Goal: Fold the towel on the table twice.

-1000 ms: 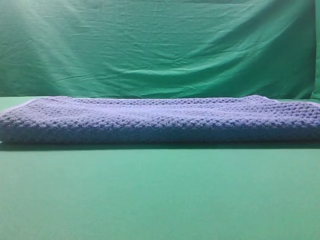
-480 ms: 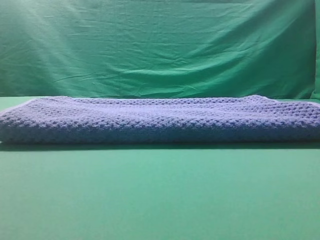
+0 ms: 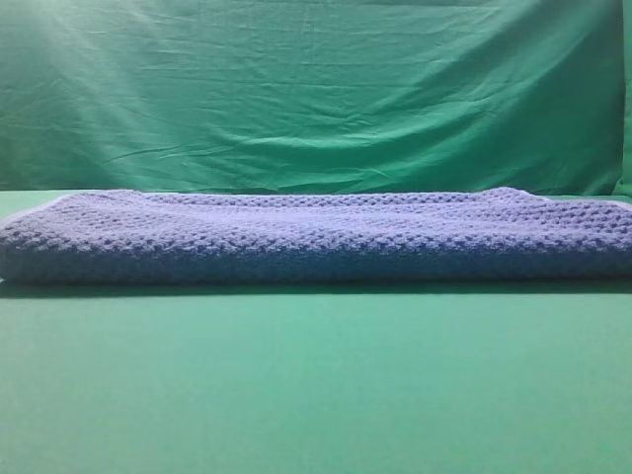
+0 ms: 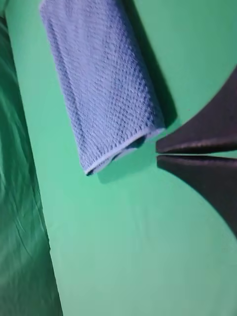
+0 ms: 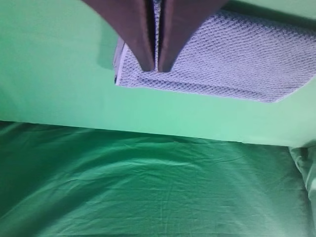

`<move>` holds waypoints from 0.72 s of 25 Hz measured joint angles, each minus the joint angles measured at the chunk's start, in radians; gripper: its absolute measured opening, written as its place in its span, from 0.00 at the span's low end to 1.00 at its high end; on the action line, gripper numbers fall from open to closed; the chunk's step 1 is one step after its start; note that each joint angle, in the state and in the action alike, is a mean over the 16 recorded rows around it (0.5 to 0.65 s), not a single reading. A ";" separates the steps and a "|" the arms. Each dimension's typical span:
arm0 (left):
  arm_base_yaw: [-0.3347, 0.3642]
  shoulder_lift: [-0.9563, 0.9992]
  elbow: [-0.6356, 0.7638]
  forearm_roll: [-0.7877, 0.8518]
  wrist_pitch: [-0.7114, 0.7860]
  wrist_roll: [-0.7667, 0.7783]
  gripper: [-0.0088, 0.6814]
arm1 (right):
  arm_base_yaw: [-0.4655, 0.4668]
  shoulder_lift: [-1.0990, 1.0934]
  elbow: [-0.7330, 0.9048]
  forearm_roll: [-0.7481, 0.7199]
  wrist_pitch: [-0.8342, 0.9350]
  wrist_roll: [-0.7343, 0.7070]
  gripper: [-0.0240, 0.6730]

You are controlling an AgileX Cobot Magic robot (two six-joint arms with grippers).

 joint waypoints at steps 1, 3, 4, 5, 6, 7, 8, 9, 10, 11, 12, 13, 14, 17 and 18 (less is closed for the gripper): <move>0.000 0.000 0.008 0.009 -0.009 0.000 0.01 | 0.000 0.000 0.014 0.000 -0.013 0.000 0.03; 0.000 0.000 0.019 0.023 -0.022 0.000 0.01 | 0.000 0.000 0.038 0.000 -0.032 0.000 0.03; 0.000 0.000 0.023 0.028 -0.027 0.000 0.01 | 0.000 0.000 0.048 0.000 -0.039 0.000 0.03; 0.000 0.000 0.025 0.031 -0.032 0.000 0.01 | 0.000 0.000 0.056 0.000 -0.044 0.000 0.03; 0.000 0.000 0.026 0.032 -0.036 0.000 0.01 | 0.000 0.000 0.063 0.000 -0.048 -0.001 0.03; 0.000 0.000 0.026 0.032 -0.040 0.000 0.01 | 0.000 0.000 0.069 0.000 -0.050 -0.001 0.03; 0.000 0.000 0.026 0.030 -0.043 0.000 0.01 | 0.000 0.000 0.074 0.000 -0.051 -0.001 0.03; 0.000 0.000 0.027 0.029 -0.046 0.000 0.01 | 0.000 0.000 0.078 0.000 -0.052 -0.001 0.03; 0.000 0.000 0.027 0.027 -0.048 0.000 0.01 | 0.000 0.000 0.081 0.000 -0.053 -0.001 0.03; 0.000 0.000 0.027 0.026 -0.049 0.000 0.01 | 0.000 0.000 0.083 0.000 -0.052 -0.001 0.03; 0.000 0.000 0.027 0.026 -0.049 0.000 0.01 | 0.000 0.000 0.085 0.000 -0.051 -0.001 0.03; 0.000 0.000 0.028 0.025 -0.050 0.000 0.01 | 0.000 0.000 0.086 0.000 -0.049 -0.001 0.03; 0.000 0.000 0.030 0.025 -0.051 0.000 0.01 | 0.000 0.000 0.086 0.000 -0.047 -0.001 0.03; 0.000 0.000 0.042 0.025 -0.052 0.000 0.01 | 0.000 0.000 0.087 -0.002 -0.035 -0.001 0.03; 0.000 0.000 0.048 0.025 -0.053 0.000 0.01 | 0.000 0.000 0.087 -0.004 -0.029 -0.001 0.03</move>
